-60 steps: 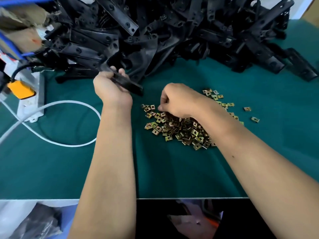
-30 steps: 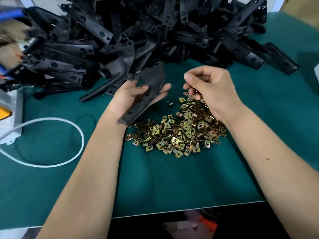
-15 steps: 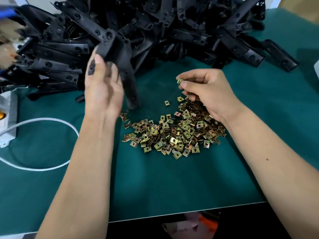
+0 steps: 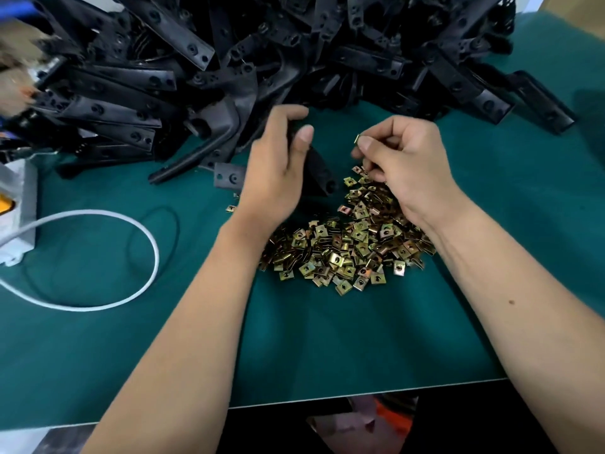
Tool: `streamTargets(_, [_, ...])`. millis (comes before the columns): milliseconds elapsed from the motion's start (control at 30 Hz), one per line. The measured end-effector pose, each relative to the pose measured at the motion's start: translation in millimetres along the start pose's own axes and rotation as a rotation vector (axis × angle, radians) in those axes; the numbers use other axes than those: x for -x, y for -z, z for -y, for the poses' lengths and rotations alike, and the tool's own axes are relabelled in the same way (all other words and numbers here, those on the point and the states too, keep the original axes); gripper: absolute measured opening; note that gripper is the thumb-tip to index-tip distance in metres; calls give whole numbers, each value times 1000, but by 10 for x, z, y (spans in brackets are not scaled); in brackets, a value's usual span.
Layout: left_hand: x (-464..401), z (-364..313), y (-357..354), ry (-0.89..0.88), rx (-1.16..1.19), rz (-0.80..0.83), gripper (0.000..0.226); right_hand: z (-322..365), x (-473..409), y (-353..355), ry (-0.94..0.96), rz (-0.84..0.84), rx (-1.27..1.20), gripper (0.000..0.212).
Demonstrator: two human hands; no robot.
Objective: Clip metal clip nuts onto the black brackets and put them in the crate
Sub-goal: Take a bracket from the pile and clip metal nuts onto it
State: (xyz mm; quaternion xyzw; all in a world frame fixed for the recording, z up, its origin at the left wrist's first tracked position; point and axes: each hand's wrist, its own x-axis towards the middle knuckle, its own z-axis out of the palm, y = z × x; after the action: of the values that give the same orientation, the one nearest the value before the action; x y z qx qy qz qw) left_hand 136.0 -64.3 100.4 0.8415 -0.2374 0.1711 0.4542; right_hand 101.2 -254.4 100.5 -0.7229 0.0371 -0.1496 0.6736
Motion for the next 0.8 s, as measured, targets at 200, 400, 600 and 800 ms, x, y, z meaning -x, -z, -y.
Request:
streamTargets(200, [51, -28, -92, 151, -217, -147, 36, 55, 73, -55, -20, 19, -82, 13])
streamTargets(400, [75, -108, -79, 177, -161, -18, 28, 55, 62, -37, -29, 10, -93, 21])
streamTargets(600, [95, -104, -72, 56, -127, 155, 25, 30, 64, -54, -50, 76, -163, 7])
streamTargets(800, [95, -113, -62, -8, -93, 146, 40, 38, 69, -66, -12, 45, -147, 9])
